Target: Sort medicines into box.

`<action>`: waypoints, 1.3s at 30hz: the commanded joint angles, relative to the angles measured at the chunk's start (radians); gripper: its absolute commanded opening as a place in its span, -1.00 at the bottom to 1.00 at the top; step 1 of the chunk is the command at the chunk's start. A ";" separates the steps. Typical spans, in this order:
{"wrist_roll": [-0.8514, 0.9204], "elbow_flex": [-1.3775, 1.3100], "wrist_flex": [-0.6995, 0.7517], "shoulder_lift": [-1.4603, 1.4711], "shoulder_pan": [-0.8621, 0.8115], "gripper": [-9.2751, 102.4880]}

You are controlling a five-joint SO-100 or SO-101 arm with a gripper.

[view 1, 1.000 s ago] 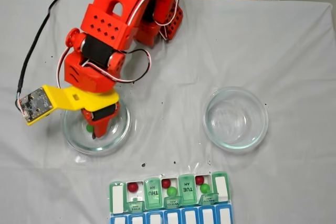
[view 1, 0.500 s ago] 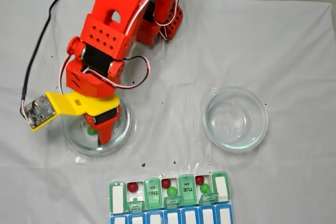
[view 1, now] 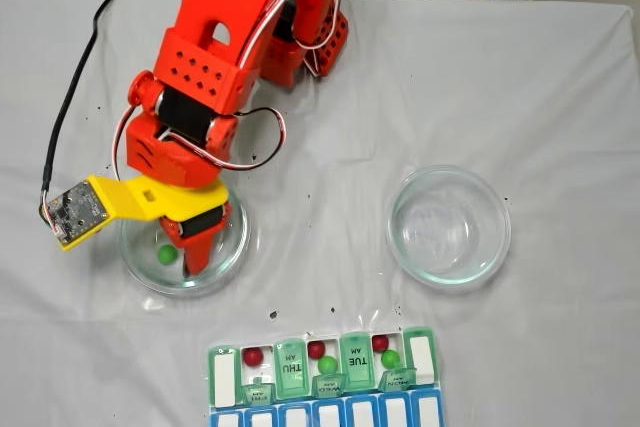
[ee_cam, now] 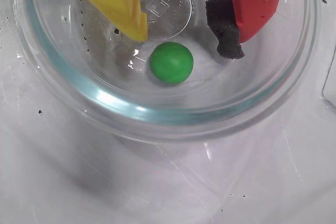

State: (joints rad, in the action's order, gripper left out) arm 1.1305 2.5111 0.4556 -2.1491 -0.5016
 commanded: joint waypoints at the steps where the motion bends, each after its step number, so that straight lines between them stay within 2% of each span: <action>1: -0.006 -0.034 -0.023 -0.018 -0.009 -0.42; 8: 0.006 -0.026 -0.091 -0.025 -0.025 -0.43; 15: 0.054 0.008 -0.193 -0.031 -0.031 -0.52; 20: 0.067 0.017 -0.213 -0.012 -0.023 -0.54; 24: 0.064 0.008 -0.198 0.003 -0.021 -0.52; 29: 0.057 0.005 -0.184 0.009 -0.014 -0.75; 32: 0.054 0.003 -0.175 0.015 -0.011 -0.82; 39: 0.046 -0.006 -0.133 0.011 -0.008 -0.84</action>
State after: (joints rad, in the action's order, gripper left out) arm 1.1919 2.5464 0.3053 -2.1230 -0.5154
